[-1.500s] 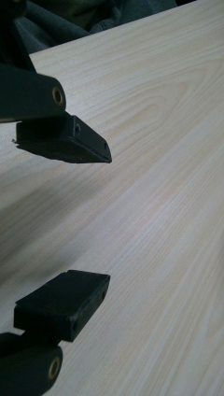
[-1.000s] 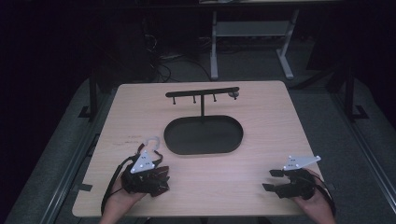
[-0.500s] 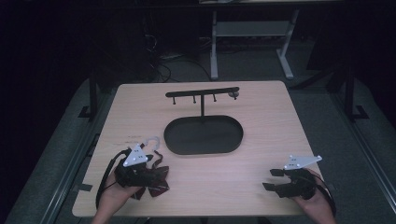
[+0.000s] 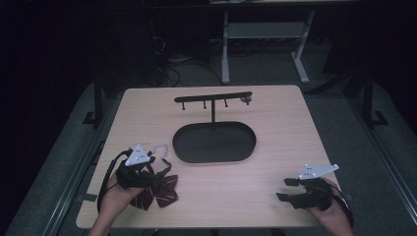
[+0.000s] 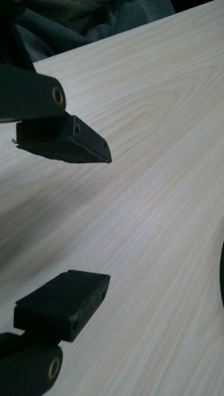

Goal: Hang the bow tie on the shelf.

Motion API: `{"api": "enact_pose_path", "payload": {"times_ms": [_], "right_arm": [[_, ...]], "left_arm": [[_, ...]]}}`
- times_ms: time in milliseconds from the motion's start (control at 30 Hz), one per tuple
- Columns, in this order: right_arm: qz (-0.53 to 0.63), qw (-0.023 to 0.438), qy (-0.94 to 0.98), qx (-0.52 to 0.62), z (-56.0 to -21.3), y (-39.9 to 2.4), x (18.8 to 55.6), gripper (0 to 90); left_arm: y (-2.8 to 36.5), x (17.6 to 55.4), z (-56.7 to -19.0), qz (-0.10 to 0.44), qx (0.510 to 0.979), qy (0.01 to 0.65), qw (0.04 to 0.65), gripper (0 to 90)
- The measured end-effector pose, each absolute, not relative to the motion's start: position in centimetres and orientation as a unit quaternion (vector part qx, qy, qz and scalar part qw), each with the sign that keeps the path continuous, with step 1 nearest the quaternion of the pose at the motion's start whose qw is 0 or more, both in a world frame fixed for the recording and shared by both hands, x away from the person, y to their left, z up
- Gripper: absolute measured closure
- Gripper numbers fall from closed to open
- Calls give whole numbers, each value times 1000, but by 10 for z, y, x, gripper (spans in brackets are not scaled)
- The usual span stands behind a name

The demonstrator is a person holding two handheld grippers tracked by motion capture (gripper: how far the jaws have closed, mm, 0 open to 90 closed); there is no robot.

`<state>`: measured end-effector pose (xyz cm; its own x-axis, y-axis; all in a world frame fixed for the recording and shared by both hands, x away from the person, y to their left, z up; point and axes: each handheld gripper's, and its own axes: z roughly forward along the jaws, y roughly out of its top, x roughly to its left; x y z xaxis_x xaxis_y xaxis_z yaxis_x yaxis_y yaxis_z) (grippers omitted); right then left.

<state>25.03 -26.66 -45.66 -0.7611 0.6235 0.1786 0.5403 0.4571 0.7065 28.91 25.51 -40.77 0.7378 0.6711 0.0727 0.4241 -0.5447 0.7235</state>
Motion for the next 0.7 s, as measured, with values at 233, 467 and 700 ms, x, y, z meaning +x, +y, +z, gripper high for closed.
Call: {"api": "enact_pose_path", "payload": {"times_ms": [233,467,700], "right_arm": [[394,54,852,341,-457,-267,251,343],[394,55,852,340,-456,-267,250,343],[395,55,851,341,-456,-267,250,343]], "left_arm": [[267,301,-407,182,857,333,349,365],[275,308,-408,180,853,347,347,373],[279,316,-410,179,847,359,347,382]]}}
